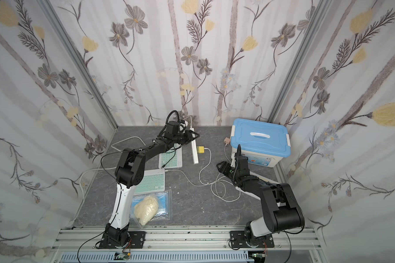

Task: Unplug the wireless keyboard
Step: Place the socket at the center of the board.

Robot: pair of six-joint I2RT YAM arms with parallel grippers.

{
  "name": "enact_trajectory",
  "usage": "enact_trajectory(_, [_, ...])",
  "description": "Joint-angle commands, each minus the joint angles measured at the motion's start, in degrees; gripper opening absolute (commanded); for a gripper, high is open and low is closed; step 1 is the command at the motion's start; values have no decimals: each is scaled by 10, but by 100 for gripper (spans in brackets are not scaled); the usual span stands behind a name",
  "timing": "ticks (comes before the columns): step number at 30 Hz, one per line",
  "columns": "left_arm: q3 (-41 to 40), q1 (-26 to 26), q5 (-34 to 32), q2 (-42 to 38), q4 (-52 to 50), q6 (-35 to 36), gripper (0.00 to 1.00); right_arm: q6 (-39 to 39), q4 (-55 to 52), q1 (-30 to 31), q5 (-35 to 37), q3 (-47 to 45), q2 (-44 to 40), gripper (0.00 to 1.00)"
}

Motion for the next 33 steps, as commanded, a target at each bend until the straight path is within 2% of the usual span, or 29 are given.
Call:
enact_trajectory(1, [29, 0, -3, 23, 14, -6, 0, 21, 37, -2, 12, 11, 13, 65])
enact_trajectory(3, [48, 0, -1, 41, 8, -12, 0, 19, 42, -4, 15, 17, 20, 57])
enact_trajectory(8, [86, 0, -7, 82, -16, -14, 0, -1, 19, -4, 15, 45, 10, 22])
enact_trajectory(11, [100, 0, -15, 100, -29, -12, 0, -22, -12, 0, 14, 55, -29, 10])
enact_trajectory(15, [123, 1, -24, 122, -40, -17, 0, -56, -55, 8, -14, 78, -92, 2])
enact_trajectory(20, [148, 1, -28, 145, -59, -27, 6, -107, -91, 20, -64, 125, -155, 0])
enact_trajectory(23, [141, 1, -25, 140, -62, -27, 20, -130, -99, 20, -99, 142, -180, 0])
enact_trajectory(29, [102, 1, -11, 94, -60, -11, 63, -174, -141, 21, -143, 188, -201, 0])
enact_trajectory(33, [62, 2, -7, 41, -69, 24, 75, -200, -147, 22, -182, 201, -205, 0])
